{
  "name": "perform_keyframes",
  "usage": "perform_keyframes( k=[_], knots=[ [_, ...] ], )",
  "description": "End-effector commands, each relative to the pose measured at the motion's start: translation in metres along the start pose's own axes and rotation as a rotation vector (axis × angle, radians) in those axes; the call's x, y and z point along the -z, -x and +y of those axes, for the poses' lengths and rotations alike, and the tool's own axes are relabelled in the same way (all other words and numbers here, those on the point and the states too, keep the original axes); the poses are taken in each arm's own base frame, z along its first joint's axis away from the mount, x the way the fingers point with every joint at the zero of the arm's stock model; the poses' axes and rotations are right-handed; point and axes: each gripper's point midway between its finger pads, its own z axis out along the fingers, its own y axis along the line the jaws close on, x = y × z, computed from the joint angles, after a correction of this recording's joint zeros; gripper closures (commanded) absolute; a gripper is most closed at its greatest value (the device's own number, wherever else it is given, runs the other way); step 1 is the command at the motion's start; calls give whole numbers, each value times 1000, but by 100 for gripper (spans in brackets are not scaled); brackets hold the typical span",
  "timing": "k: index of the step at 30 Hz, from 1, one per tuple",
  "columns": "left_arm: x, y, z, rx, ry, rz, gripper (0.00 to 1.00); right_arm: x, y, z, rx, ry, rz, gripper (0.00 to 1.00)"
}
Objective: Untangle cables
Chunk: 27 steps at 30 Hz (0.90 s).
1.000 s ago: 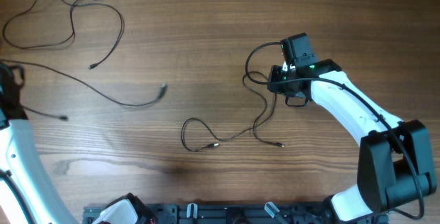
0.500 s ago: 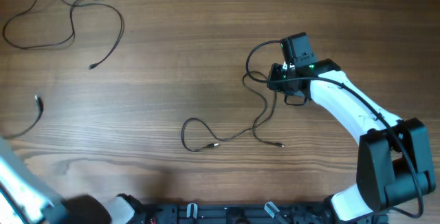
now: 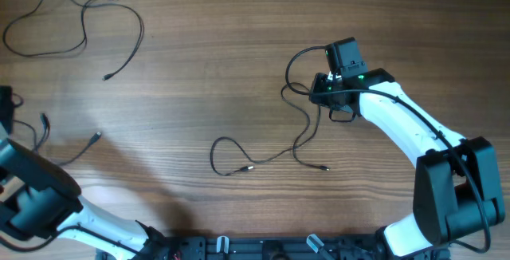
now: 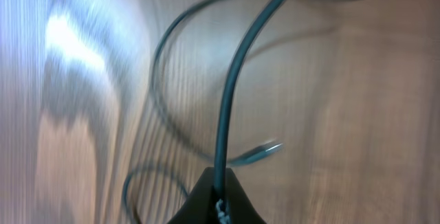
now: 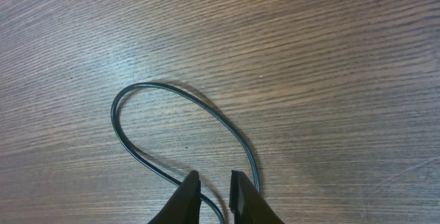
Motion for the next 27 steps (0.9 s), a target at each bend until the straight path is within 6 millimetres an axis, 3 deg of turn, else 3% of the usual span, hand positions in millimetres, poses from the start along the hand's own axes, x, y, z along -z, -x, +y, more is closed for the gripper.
perform_keyframes(
  k=[1,6,7,9,10,11,12,21,24,27],
  knots=[
    [-16,-19,16,359,95,55,96,-4,2,-5,-12,-23,-4,82],
    [-38,-38,32,389,143,71,96,-4,2,-5,-6,-23,-4,82],
    [-42,-39,31,391,136,68,89,-4,2,-5,-6,-23,-4,82],
    [-46,-43,34,383,143,71,53,-4,1,-5,-6,-23,-3,78],
    [-47,-46,37,376,153,77,20,-4,2,-5,-6,-23,-5,75],
    [-47,-47,38,375,156,83,6,-4,2,-4,-6,-22,-6,73],
    [-46,-49,38,374,158,88,0,-4,2,-4,-6,-21,-7,70],
    [-37,-82,25,341,102,288,0,-4,0,-5,-7,-26,1,68],
    [-25,-73,-2,152,-38,235,0,-4,-1,-6,-6,-30,7,66],
    [1,-63,-38,-71,-202,137,0,-4,-1,-6,-9,-30,6,61]
  ],
)
